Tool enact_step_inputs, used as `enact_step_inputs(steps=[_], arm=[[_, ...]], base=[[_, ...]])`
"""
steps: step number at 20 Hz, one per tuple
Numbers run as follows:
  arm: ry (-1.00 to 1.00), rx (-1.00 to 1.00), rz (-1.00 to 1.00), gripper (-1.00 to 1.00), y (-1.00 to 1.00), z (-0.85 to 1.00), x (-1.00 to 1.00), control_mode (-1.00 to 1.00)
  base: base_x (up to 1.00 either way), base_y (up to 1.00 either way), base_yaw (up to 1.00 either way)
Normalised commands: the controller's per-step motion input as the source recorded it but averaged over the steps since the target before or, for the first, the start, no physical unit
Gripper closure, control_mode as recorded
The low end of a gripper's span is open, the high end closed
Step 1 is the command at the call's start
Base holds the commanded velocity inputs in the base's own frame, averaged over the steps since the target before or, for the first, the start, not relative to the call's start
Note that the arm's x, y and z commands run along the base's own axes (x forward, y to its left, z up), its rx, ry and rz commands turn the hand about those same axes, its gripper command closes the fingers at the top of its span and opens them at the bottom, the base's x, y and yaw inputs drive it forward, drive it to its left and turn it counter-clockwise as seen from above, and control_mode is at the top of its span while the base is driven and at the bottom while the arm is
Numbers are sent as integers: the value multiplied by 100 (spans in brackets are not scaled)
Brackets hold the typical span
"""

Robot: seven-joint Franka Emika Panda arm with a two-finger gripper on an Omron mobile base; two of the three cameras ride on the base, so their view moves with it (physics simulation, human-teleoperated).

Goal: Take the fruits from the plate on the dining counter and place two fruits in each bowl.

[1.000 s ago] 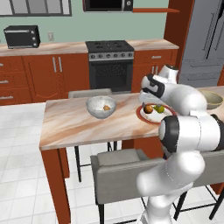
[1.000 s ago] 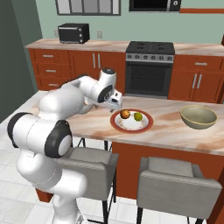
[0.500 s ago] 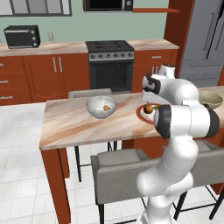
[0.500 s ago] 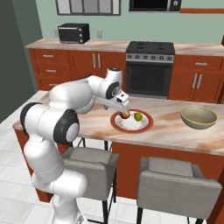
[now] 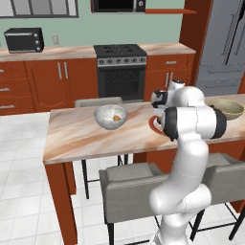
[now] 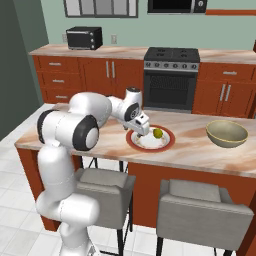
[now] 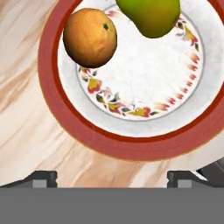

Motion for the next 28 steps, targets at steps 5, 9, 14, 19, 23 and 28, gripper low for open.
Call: enact_step_inputs(steps=[5,9,14,19,23,28], arm=[[0,0,0,-100,-12,0,42,-100],[3,0,0,-100,-14,0,43,-100],[3,0,0,-100,-11,-15,23,-100],[3,0,0,-100,0,-26,25,-100],[3,0,0,-100,0,-16,22,-100],[2,0,0,-100,0,-18,16,-100]], base=[[0,0,0],[0,0,0],[0,0,0],[0,0,0],[0,0,0],[0,0,0]])
